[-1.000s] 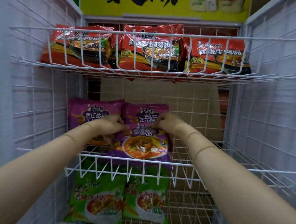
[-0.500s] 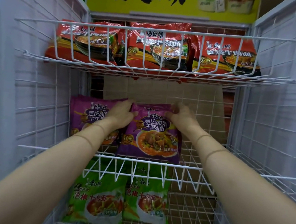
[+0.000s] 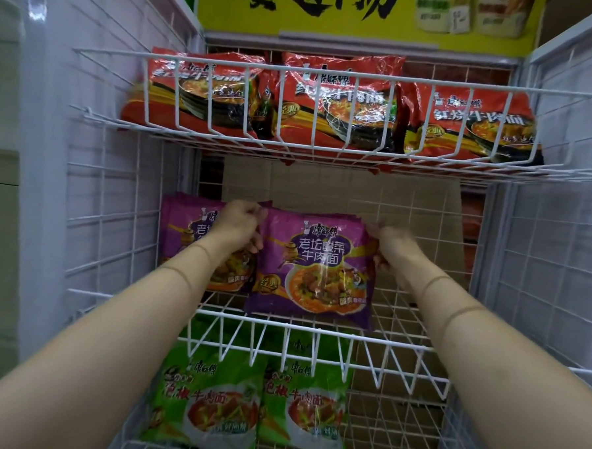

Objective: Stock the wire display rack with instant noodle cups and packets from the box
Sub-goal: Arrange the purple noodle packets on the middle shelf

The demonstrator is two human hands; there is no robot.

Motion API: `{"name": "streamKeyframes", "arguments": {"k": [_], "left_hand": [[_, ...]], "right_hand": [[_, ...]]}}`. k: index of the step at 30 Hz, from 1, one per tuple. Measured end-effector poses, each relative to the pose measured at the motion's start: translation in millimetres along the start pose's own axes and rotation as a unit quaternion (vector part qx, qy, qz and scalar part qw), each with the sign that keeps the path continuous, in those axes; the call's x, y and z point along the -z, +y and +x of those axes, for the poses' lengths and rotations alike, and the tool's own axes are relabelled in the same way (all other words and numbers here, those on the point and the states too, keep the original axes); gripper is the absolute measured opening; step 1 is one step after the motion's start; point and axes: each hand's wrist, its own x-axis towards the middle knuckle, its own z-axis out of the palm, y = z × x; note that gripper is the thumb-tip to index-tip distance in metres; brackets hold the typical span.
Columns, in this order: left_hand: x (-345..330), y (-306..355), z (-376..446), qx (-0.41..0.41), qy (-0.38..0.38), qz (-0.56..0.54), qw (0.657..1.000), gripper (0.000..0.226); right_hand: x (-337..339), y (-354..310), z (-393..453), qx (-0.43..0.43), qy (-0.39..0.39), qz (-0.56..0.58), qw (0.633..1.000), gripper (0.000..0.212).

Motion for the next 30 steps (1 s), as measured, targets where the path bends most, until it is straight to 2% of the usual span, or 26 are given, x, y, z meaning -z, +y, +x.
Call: {"name": "streamKeyframes", "arguments": {"k": [3,6,9,11,13,16,19,21,22,24,25,26,27,28,30], "left_hand": [[-1,-3,4,0.004,0.036,0.004,0.999,0.028],[-3,0,1,0.005,0.022,-0.048,0.999,0.033],[-4,5,-4,0.0,-0.005,-0.091,0.996,0.031],[-3,4,-2,0.013,-0.011,-0.076,0.997,0.041],[-2,0,0,0.035,-0.014,-0.056,0.998,0.046],[-2,0,1,0.036,-0.006,-0.052,0.998,0.039],[-3,0,0,-0.005,0.034,-0.014,0.999,0.027],[-2,-1,-1,-0.055,0.067,0.066,0.994,0.018],[-1,-2,-2,-0.084,0.077,0.114,0.987,0.015],[0,-1,-7,-0.125,0.084,0.174,0.973,0.013],[0,3,-10,-0.138,0.083,0.195,0.968,0.012],[0,7,-13,-0.151,0.082,0.21,0.962,0.011],[0,12,-17,-0.166,0.078,0.214,0.96,0.01],[-2,17,-21,-0.184,0.069,0.207,0.958,0.009],[-7,28,-36,-0.215,0.036,0.188,0.958,0.007]], "right_hand": [[0,1,4,0.06,0.047,-0.026,0.997,0.031],[-1,1,6,0.079,0.041,-0.012,0.996,0.04],[0,1,7,0.038,0.018,0.018,0.999,0.039],[3,1,3,-0.009,0.001,0.005,1.0,0.034],[5,2,-4,-0.039,-0.048,-0.032,0.998,0.035],[6,3,-12,-0.061,-0.123,-0.045,0.989,0.035],[4,2,-10,-0.071,-0.135,-0.025,0.988,0.04],[1,3,-10,-0.054,-0.115,-0.058,0.99,0.04],[-1,3,-9,-0.036,-0.086,-0.119,0.988,0.048],[-3,2,-8,0.023,0.009,-0.258,0.966,0.08],[-4,0,-9,0.057,0.053,-0.285,0.955,0.09],[-6,-5,-14,0.093,0.084,-0.283,0.951,0.088],[-9,-10,-19,0.13,0.096,-0.277,0.947,0.076],[-14,-16,-26,0.162,0.081,-0.276,0.944,0.058],[-23,-24,-41,0.195,-0.017,-0.264,0.945,0.024]]}}
